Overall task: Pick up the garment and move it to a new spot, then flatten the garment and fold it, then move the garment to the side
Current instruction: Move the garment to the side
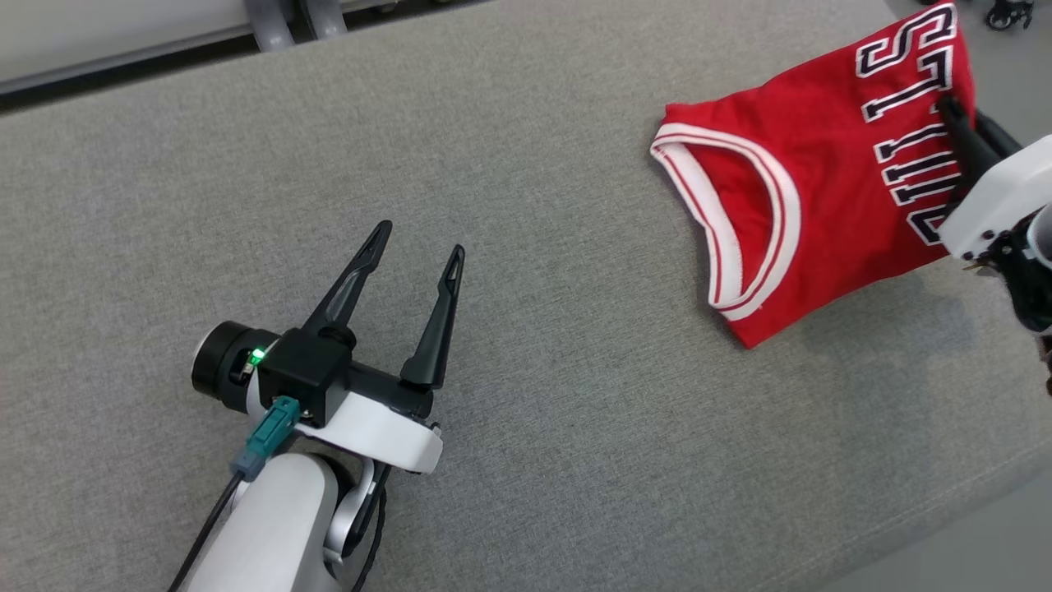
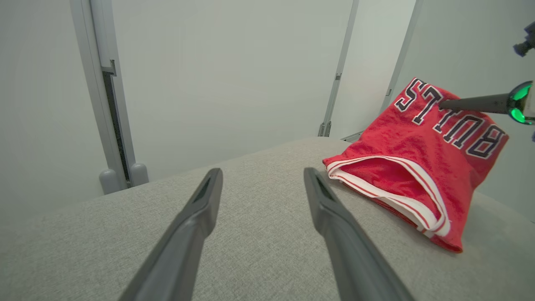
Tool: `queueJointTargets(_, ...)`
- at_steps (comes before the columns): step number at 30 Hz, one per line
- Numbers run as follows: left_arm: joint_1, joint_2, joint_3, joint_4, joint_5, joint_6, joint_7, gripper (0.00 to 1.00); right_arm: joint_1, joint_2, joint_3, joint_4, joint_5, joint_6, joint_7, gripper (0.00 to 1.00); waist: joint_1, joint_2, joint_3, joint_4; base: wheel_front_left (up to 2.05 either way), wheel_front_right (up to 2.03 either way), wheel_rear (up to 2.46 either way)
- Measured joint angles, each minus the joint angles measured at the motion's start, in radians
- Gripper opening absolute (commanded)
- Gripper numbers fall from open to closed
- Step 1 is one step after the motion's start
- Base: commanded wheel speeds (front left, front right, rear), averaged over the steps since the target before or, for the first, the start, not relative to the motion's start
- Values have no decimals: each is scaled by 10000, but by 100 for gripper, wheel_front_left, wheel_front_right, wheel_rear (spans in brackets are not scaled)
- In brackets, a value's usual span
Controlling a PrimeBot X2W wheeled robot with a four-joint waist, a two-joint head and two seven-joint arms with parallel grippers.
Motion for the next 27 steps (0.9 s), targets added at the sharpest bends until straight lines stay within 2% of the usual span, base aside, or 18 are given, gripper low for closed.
queueJointTargets(6,-359,48,-165,-86,121,-40,140,100,-1005,-343,293,1781,-453,2,-596,0,0,0,702,196,0,0,0)
queueJointTargets(7,-388,52,-178,-92,121,-40,159,100,-1129,-336,343,2046,-543,4,-736,4,0,-1,755,246,0,0,0)
queueJointTargets(8,-398,59,-190,-94,123,-40,165,100,-1256,-314,380,2295,-617,8,-894,34,0,0,796,293,0,0,0)
queueJointTargets(10,-407,71,-211,-90,123,-38,169,100,-1485,-242,460,2765,-694,8,-1022,37,0,0,841,358,0,0,0)
queueJointTargets(11,-415,71,-219,-84,121,-38,169,100,-1569,-182,485,2993,-713,8,-1070,44,0,0,848,379,0,0,0)
queueJointTargets(12,-431,71,-228,-73,121,-38,169,100,-1648,-134,499,3266,-777,8,-1193,96,0,0,847,397,0,0,0)
queueJointTargets(13,-450,67,-245,-63,119,-35,169,100,-1740,-111,479,3584,-892,8,-1398,100,0,-1,835,416,0,0,0)
queueJointTargets(17,-461,36,-247,35,48,-19,71,100,-2081,10,399,4454,-1237,8,-2105,100,0,-1,663,503,0,0,0)
queueJointTargets(21,-330,-12,-192,192,-150,46,-115,100,-2081,196,504,4623,-1404,8,-2387,100,0,-1,285,607,0,0,0)
queueJointTargets(23,-168,-38,-105,253,-253,67,-226,100,-1960,263,587,4472,-1446,8,-2481,100,0,0,14,666,0,0,0)
queueJointTargets(27,342,-17,253,295,-523,276,-437,100,-1405,232,497,3409,-1528,8,-2581,100,0,0,-787,892,0,0,0)
